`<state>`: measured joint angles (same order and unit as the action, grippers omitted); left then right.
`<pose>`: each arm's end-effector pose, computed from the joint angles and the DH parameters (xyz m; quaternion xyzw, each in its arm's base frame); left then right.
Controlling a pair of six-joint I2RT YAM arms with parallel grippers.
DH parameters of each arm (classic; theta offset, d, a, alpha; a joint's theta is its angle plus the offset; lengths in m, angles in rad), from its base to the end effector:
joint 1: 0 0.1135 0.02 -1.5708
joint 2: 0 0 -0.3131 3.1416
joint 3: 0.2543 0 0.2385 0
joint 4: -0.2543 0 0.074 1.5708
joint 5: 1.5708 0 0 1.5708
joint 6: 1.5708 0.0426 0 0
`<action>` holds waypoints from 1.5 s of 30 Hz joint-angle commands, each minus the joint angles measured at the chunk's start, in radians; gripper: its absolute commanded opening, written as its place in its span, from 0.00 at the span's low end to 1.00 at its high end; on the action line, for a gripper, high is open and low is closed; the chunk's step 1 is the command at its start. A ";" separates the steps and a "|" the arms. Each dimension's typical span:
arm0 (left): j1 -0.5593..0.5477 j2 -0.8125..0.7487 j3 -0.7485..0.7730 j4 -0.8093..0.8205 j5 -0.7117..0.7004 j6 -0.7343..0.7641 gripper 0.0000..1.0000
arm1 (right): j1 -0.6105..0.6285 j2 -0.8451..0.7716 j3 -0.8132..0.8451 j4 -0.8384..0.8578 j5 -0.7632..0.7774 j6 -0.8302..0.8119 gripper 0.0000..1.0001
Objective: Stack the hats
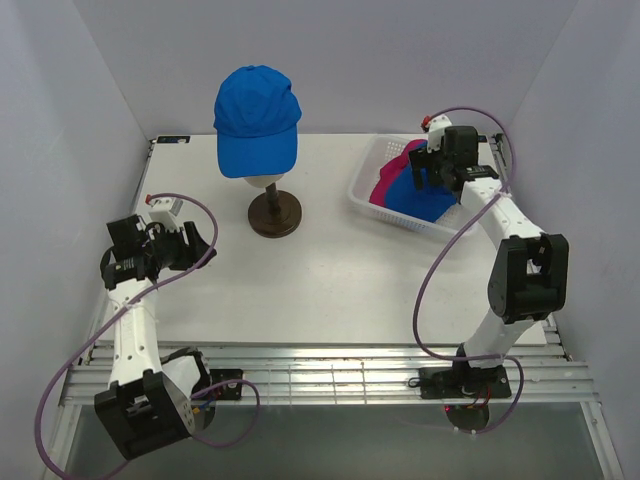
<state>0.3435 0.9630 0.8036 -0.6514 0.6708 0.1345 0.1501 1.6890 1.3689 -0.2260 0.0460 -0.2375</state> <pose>0.1526 0.0265 0.3153 0.0300 0.8849 -0.2141 0.4127 0.3904 0.0571 0.3482 -0.1567 0.8572 -0.0414 0.4888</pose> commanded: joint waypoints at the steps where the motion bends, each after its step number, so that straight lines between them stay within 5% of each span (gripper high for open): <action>1: -0.003 0.003 0.040 -0.004 0.021 0.014 0.67 | -0.009 0.040 0.055 0.050 -0.035 -0.060 0.88; 5: -0.003 0.016 0.043 -0.007 0.023 0.014 0.66 | -0.015 0.089 0.079 0.054 -0.063 -0.057 0.85; 8: -0.003 0.017 0.045 -0.007 0.029 0.014 0.66 | -0.015 0.119 0.116 0.056 -0.061 -0.068 0.74; 15: -0.003 0.026 0.049 -0.011 0.033 0.016 0.67 | -0.023 0.147 0.131 0.079 -0.052 -0.134 0.31; 17: -0.003 0.028 0.049 -0.010 0.035 0.016 0.67 | -0.024 0.150 0.130 0.086 -0.051 -0.144 0.32; 19: -0.004 0.028 0.049 -0.011 0.036 0.016 0.67 | -0.030 0.159 0.136 0.077 -0.058 -0.138 0.57; 23: -0.003 0.026 0.049 -0.011 0.038 0.017 0.67 | -0.040 0.181 0.140 0.070 -0.077 -0.129 0.63; 26: -0.003 0.028 0.049 -0.011 0.038 0.017 0.66 | -0.041 0.211 0.153 0.063 -0.061 -0.135 0.59; 32: -0.003 0.026 0.052 -0.014 0.041 0.019 0.67 | -0.046 0.209 0.171 0.042 -0.067 -0.138 0.09; 45: -0.003 0.037 0.285 -0.215 0.306 0.164 0.57 | -0.046 -0.158 0.052 0.108 -0.089 -0.241 0.08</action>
<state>0.3435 1.0058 1.0016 -0.7826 0.8383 0.2245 0.1066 1.6291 1.4250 -0.1986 -0.0143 -0.4370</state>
